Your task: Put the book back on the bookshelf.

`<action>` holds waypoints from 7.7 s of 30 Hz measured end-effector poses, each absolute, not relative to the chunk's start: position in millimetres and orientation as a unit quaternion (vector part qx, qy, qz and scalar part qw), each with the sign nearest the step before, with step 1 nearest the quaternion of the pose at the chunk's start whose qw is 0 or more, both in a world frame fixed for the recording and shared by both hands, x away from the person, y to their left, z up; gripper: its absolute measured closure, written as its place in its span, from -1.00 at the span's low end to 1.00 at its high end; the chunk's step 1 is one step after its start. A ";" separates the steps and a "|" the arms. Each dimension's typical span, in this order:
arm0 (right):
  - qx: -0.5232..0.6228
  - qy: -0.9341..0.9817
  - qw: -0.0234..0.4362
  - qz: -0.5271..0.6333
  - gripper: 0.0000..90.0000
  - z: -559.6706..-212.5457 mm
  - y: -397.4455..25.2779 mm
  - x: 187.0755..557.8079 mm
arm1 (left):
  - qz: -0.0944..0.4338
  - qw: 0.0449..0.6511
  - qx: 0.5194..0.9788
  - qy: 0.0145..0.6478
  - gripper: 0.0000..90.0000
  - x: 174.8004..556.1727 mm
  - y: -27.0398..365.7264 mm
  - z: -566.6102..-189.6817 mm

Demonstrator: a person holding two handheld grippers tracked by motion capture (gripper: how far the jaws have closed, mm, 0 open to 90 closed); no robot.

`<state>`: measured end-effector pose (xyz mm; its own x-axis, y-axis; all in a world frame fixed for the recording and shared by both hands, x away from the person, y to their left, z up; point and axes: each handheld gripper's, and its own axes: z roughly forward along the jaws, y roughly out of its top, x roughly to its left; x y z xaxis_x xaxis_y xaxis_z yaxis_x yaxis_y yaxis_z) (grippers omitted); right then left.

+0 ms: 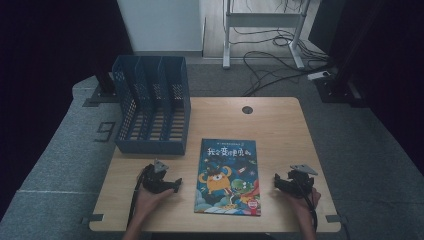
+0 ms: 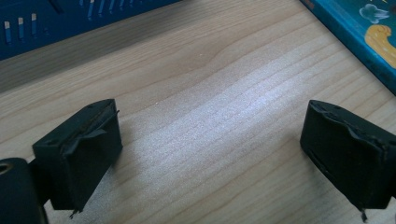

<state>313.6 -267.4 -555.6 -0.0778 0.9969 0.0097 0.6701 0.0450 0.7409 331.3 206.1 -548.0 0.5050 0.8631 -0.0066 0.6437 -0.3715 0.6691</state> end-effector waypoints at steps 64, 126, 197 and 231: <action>0.552 0.696 0.231 0.397 -0.55 -521.6 -201.8 336.1 | 0.193 0.344 0.777 0.490 -0.67 341.3 159.8 -523.7; 0.585 0.696 0.123 0.397 -0.44 -543.2 -172.6 327.4 | 0.115 0.349 0.823 0.434 -0.71 305.5 103.1 -543.5; 0.538 0.650 0.008 0.536 -0.19 -511.6 -206.0 322.5 | 0.037 0.407 0.791 0.455 -0.77 316.7 125.7 -543.9; 0.508 0.706 0.050 0.492 -0.09 -528.3 -179.4 367.4 | 0.035 0.401 0.801 0.444 -0.76 317.1 126.6 -543.0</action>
<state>367.4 -179.4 -528.3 -0.4791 0.7655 0.4294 0.6680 0.0007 0.7441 317.1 126.6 -543.0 0.6035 0.7387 -0.3002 0.6828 -0.2844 0.6730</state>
